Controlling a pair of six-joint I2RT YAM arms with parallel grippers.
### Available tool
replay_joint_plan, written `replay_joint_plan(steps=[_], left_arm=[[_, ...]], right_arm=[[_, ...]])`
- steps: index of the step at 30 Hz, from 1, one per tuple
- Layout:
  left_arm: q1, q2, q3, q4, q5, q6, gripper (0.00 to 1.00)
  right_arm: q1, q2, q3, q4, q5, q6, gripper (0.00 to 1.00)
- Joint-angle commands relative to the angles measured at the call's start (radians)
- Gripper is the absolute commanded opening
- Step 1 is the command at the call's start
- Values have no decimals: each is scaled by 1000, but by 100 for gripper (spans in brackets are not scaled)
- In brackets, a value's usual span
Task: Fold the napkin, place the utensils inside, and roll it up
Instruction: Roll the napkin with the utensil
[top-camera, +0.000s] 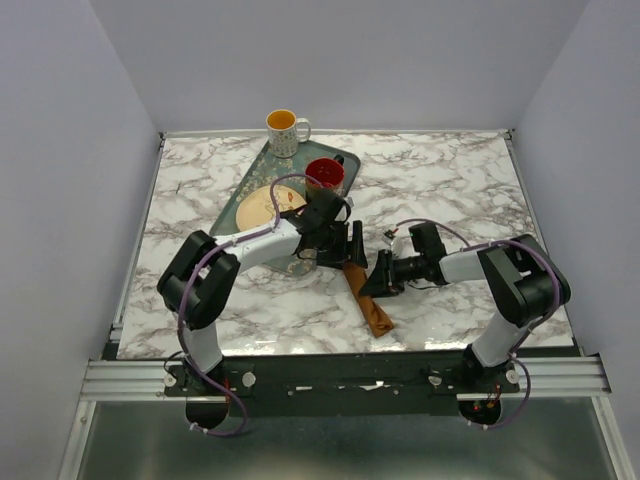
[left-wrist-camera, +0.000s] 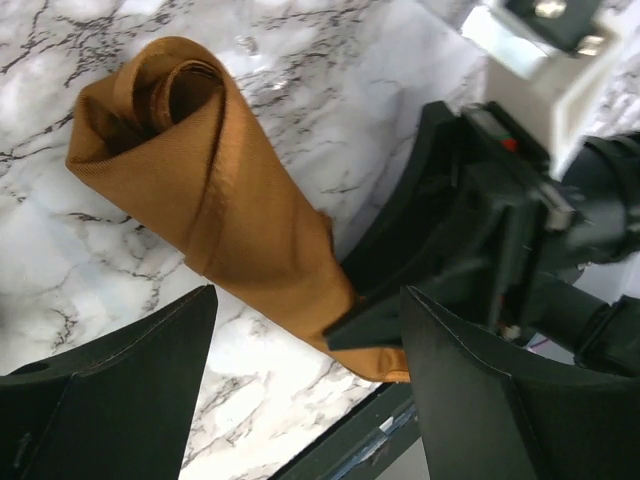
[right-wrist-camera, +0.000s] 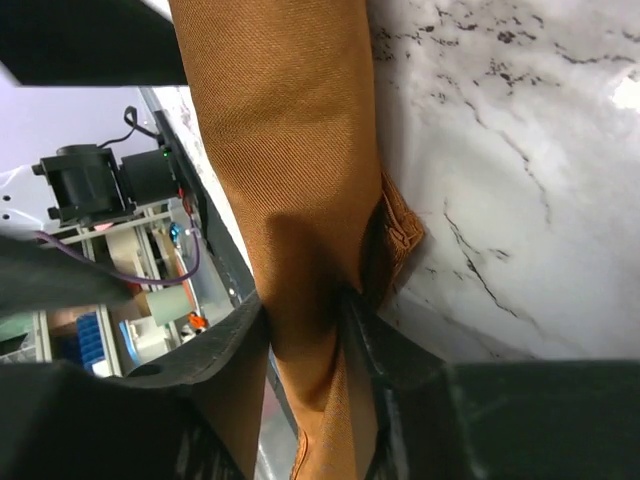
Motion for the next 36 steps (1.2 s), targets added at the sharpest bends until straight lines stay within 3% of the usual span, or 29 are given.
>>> replay_joint_plan(steps=[1,9,15,19,23,29,33,36], left_arm=[[5,54,25,3,2,-24,82],[-1,133,55,-39,-70,-43,72],[1,142,32,-34,-102,-53,63],[1,128,14,-22,-105,-63,60],[2,105,-3,-11,-111,-77,60],[21,100,-11,-2,-71,-82,60],[40,105,-14,13,-36,-94,60],[53,104,-18,27,-11,-106,60]], right_arm=[[-11,-7,-1,-99,53,-57,47],[-9,-63,36,-243,155,-138,53],[9,-275,25,-451,333,-180,63],[135,-376,7,-518,450,-155,63],[333,-493,68,-592,818,-82,67],[561,-414,233,-693,1203,-95,68],[618,-271,338,-724,1309,-121,66],[664,-197,390,-733,1395,-128,58]])
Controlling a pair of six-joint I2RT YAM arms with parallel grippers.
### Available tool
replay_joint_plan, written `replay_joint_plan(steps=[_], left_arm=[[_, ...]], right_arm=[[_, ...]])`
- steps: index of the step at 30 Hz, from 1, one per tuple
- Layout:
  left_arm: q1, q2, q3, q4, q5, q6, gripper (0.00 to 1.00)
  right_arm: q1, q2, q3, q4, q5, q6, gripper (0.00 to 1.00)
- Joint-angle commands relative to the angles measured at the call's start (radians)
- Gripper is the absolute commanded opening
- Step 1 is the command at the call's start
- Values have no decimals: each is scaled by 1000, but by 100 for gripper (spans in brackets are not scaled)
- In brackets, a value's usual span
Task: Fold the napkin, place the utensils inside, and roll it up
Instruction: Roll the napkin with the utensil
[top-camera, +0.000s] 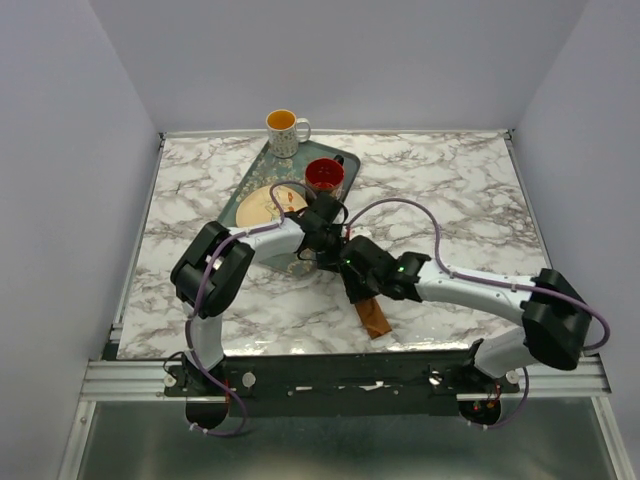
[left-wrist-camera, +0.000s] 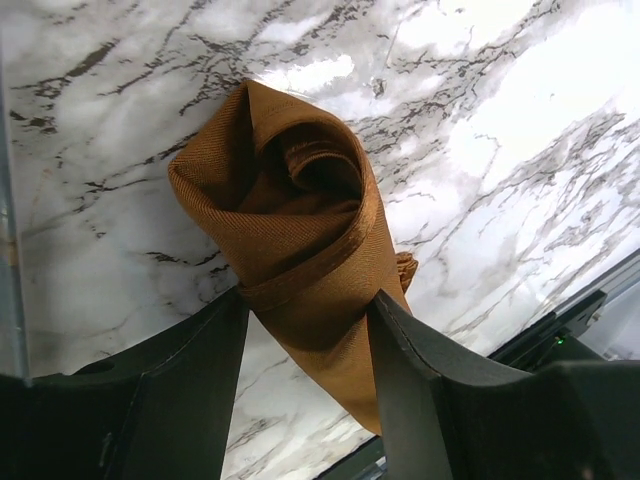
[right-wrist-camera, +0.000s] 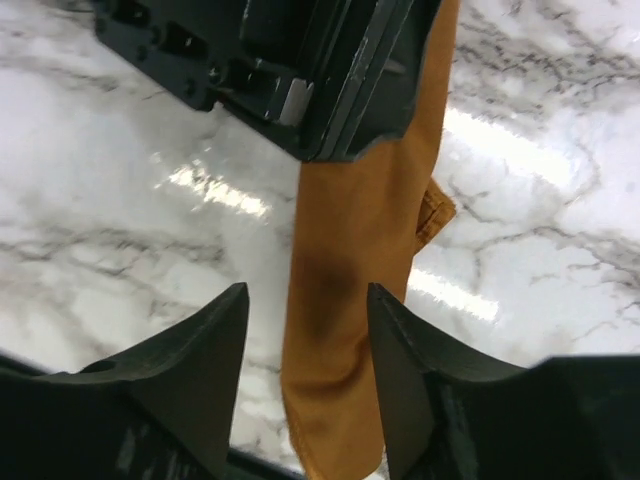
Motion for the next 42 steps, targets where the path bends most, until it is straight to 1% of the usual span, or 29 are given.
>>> replay_joint_plan(steps=[1,7,9,10,13,19,21,22,24,25,28,30,31,35,38,41,42], left_arm=[[30,-16,-25,19,40,-20,60],[38,-10,-37,43,72,-40,60],[38,-9,-43,49,80,-46,60],[38,-9,-45,51,83,-47,60],[38,-12,-48,54,84,-52,59],[44,-21,-57,65,93,-58,60],[44,-24,-60,69,103,-58,60],[47,-28,-62,72,104,-58,60],[50,-35,-72,88,116,-55,62],[53,-39,-75,91,119,-52,63],[65,-61,-89,108,127,-37,67],[67,-82,-88,109,126,-21,71],[67,-88,-85,111,138,-14,73],[80,-137,-72,97,126,12,78],[114,-189,-83,88,117,25,80],[160,-246,-106,88,109,29,80],[174,-260,-115,82,107,32,80]], right_arm=[[71,120,79,-79,268,-18,57],[85,203,113,-65,298,-18,57],[84,225,126,-63,295,-24,60],[85,238,131,-54,293,-21,64],[86,261,130,-19,259,-22,67],[85,303,125,1,266,-1,67],[84,308,119,3,275,7,65],[81,308,113,3,281,11,59],[70,303,91,9,275,28,55],[58,298,82,16,270,34,51],[36,274,55,44,241,35,39],[32,262,53,50,218,31,33],[24,251,45,64,203,31,29],[-6,211,9,110,125,36,26],[-42,156,-47,156,57,45,23],[-103,117,-94,233,-70,62,23],[-118,111,-123,253,-140,67,22]])
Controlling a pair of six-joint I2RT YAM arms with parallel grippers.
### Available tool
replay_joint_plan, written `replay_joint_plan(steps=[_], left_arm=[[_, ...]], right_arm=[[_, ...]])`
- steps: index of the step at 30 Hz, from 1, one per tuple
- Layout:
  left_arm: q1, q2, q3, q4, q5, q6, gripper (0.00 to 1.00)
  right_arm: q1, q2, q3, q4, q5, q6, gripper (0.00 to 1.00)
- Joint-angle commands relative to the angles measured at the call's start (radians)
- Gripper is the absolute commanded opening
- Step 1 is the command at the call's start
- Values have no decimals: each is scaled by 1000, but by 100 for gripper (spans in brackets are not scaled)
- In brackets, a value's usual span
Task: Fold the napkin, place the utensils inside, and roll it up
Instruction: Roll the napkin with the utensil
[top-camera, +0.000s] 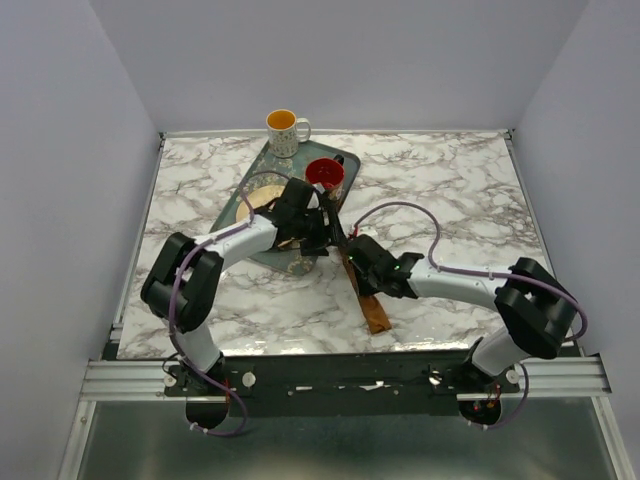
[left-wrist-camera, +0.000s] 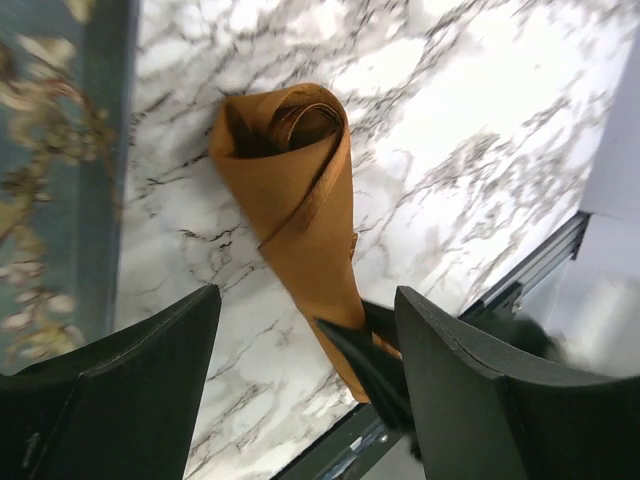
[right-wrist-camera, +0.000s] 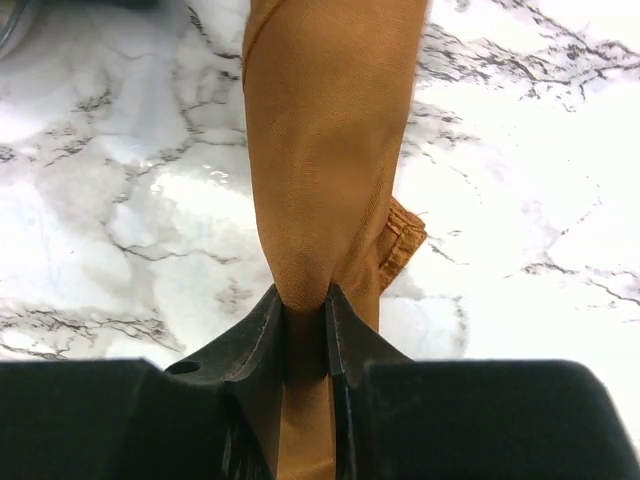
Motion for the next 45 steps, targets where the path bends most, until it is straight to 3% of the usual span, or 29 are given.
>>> replay_joint_plan(steps=[1,8,15,19,26,35,40,45], left_arm=[[73,-135,-31,-7,-4,38,80],[109,-272,-64,-37,-16,90,80],[109,-295,-110,-30,53,113,79],[100,-298,-148,4,83,102,78],[24,-225,-170,81,157,70,74],[-68,-110,-113,174,169,-4,70],[-73,-48,-61,200,175,-25,68],[-79,13,-13,213,186,-37,68]], right_arm=[[-111,-49,-102,141,-251,45,21],[-285,-89,-257,401,-597,120,20],[-449,-31,-365,660,-978,232,20],[-539,44,-408,822,-1107,272,20],[-627,167,-411,938,-1239,282,23],[-719,254,-357,844,-1337,214,33],[-731,222,-319,684,-1270,151,40],[-730,124,-262,453,-1129,35,54]])
